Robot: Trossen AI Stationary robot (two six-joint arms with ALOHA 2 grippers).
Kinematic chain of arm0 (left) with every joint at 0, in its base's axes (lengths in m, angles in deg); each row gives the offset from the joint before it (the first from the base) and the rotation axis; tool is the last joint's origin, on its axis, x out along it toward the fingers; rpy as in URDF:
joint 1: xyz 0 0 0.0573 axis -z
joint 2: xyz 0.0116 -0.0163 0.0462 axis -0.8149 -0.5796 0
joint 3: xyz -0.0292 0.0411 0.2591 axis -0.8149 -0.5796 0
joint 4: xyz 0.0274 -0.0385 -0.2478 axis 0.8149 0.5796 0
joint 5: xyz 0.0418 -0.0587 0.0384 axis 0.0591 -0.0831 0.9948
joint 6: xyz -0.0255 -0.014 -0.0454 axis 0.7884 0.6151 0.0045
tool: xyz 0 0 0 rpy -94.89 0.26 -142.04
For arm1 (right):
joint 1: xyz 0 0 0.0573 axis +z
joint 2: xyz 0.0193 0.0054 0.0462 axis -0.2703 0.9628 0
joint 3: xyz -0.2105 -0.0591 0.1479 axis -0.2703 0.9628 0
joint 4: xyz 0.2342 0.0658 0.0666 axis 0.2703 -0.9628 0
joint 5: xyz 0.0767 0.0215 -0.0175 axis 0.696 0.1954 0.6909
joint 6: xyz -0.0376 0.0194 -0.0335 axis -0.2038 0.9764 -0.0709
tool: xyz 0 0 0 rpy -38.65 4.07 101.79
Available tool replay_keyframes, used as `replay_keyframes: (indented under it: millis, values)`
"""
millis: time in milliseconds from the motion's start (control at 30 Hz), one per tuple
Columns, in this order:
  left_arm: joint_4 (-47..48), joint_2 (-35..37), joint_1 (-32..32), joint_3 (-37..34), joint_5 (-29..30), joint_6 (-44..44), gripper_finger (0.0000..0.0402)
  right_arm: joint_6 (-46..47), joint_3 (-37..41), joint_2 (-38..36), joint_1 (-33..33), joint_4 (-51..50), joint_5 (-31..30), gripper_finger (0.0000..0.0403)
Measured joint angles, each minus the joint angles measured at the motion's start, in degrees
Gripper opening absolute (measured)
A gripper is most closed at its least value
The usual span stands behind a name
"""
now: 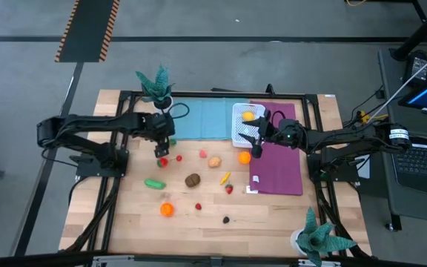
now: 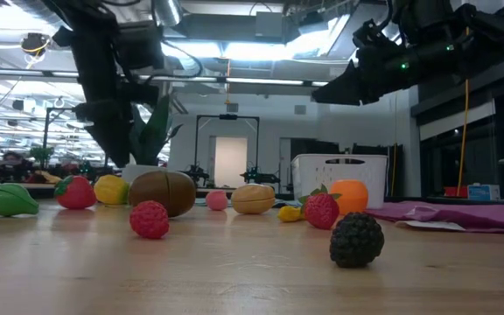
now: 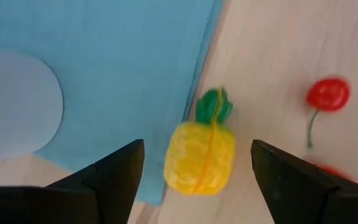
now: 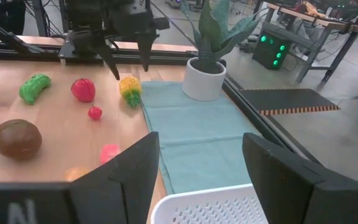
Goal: Pick and placing Produce into tupperware
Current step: Put the yellow pineapple into the white container
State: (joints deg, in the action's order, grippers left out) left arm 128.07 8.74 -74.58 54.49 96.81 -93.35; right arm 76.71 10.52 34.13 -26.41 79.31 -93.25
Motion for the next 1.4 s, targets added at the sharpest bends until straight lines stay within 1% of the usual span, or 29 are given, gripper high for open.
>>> replay_keyframes:
  millis: [133,600,733,1000,1133,1333,1400]
  values:
    - [0.7,0.1,-0.3,0.0,0.2,-2.7,0.0288,0.0,0.0,0.0,0.0,0.0,0.0,0.0232]
    - [-0.6,0.1,-0.2,0.0,0.3,-1.8,0.0288,0.0,0.0,0.0,0.0,0.0,0.0,0.0232]
    - [-0.7,0.1,-0.2,0.0,0.3,0.8,0.0288,0.0,0.0,0.0,0.0,0.0,0.0,0.0232]
    - [0.1,0.1,-0.2,0.0,0.3,0.0,0.0288,-0.1,0.0,0.0,0.0,0.0,0.0,0.0232]
    - [0.2,-1.4,-0.2,0.0,0.4,-0.5,0.0288,-0.1,0.0,0.0,0.0,0.0,0.0,0.0232]
    - [-0.3,-7.0,0.9,0.0,0.4,-0.8,0.0288,-0.4,0.0,0.0,0.0,-0.1,0.0,0.0232]
    - [-0.3,-9.1,1.0,0.0,1.3,-0.8,0.0288,-0.4,0.0,0.0,-0.1,-0.1,0.0,0.0232]
